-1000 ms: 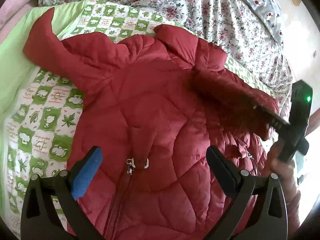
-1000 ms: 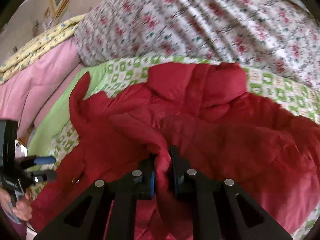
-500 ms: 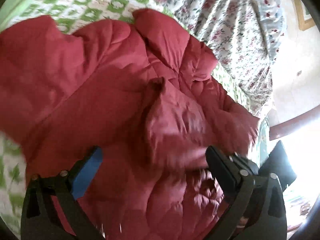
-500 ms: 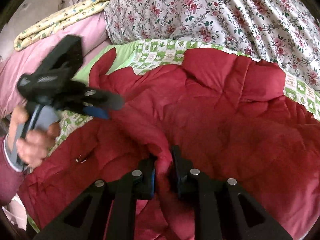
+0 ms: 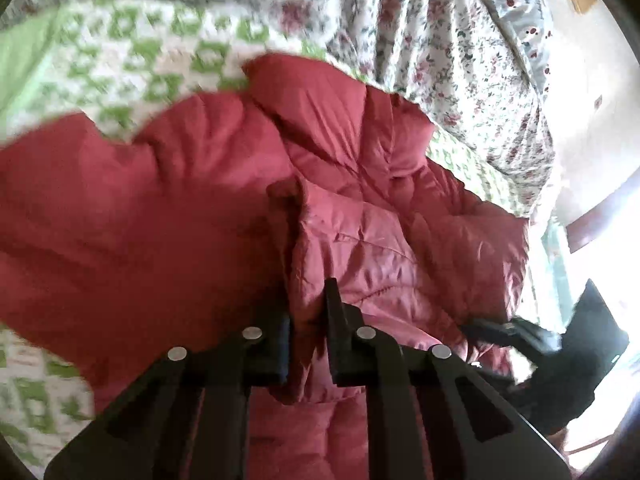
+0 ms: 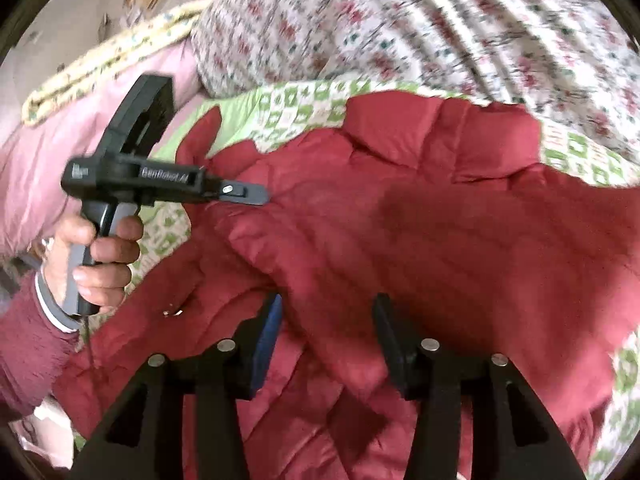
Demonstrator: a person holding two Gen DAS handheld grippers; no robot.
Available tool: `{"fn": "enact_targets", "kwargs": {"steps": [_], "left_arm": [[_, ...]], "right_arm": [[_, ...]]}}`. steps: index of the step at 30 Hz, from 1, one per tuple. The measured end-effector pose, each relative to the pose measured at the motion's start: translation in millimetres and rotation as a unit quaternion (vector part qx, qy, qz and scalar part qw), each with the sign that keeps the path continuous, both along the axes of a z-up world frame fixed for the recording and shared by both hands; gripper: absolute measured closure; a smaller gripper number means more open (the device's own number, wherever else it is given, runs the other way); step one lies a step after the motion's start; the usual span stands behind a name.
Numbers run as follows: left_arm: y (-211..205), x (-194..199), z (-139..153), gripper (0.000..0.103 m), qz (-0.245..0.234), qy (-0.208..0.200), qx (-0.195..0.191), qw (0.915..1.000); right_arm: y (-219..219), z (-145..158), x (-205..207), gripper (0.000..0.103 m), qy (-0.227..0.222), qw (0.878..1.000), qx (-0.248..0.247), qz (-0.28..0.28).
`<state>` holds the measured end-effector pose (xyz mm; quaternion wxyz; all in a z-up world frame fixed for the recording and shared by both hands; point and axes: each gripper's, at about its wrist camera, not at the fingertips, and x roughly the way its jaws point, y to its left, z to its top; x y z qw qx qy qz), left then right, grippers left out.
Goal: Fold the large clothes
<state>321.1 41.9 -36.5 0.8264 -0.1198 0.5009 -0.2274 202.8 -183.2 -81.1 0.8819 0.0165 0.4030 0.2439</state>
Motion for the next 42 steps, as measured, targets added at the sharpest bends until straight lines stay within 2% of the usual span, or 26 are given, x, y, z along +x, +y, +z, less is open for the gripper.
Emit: {"fn": "enact_targets", "kwargs": {"steps": [4,5,7,9,12,16,19,21,24,27,29,31,34,35,36,39,42], "left_arm": [[19,-7,12,0.092,0.048,-0.058,0.063,0.9952],[24,-8,12,0.092,0.057,-0.067,0.074,0.9934],[24,-9,6,0.092,0.049,-0.066,0.083,0.9931],[14,-15,-2,0.092,0.035,-0.071,0.116,0.9901],[12,-22,-10,0.091,0.034,-0.074,0.139,0.9870],[25,-23,-6,0.086,0.047,-0.066,0.116,0.9900],[30,-32,18,0.086,0.048,-0.088,0.082,0.9916],[23,-40,34,0.086,0.044,-0.112,0.083,0.9892],[19,-45,54,0.086,0.063,-0.138,0.099,0.9835],[35,-44,65,0.085,0.101,-0.135,0.093,0.9813],[43,-42,64,0.085,0.106,-0.137,0.077,0.9818],[35,-38,56,0.085,0.074,-0.122,0.056,0.9882],[2,-31,36,0.085,0.024,-0.108,0.060,0.9920],[-12,-23,22,0.085,0.010,-0.090,0.068,0.9935],[-23,-16,8,0.085,0.004,-0.072,0.081,0.9941],[-37,-3,-23,0.085,0.000,-0.051,0.120,0.9915],[-35,1,-35,0.085,0.002,-0.047,0.112,0.9926]], "right_arm": [[-33,17,-12,0.052,-0.022,0.998,0.015,-0.054],[-45,21,-11,0.051,-0.029,0.996,0.013,-0.082],[-67,25,-6,0.048,-0.031,0.991,0.005,-0.131],[-89,19,11,0.046,-0.005,0.984,-0.004,-0.176],[-106,6,34,0.046,0.029,0.981,0.004,-0.193],[-115,-21,53,0.048,0.066,0.977,-0.020,-0.201],[-113,-38,58,0.048,0.082,0.976,-0.036,-0.198],[-110,-43,59,0.048,0.082,0.975,-0.057,-0.199],[-111,-47,58,0.048,0.079,0.973,-0.060,-0.206],[-116,-47,55,0.048,0.078,0.973,-0.053,-0.209],[-116,-48,54,0.048,0.076,0.973,-0.054,-0.211],[-114,-48,53,0.047,0.073,0.973,-0.062,-0.212],[-109,-48,57,0.047,0.072,0.971,-0.072,-0.214],[-108,-47,58,0.047,0.072,0.971,-0.075,-0.214],[-107,-45,57,0.047,0.072,0.971,-0.077,-0.214],[-95,-26,49,0.045,0.059,0.971,-0.095,-0.211],[-68,-2,36,0.043,0.017,0.981,-0.084,-0.173]]}}
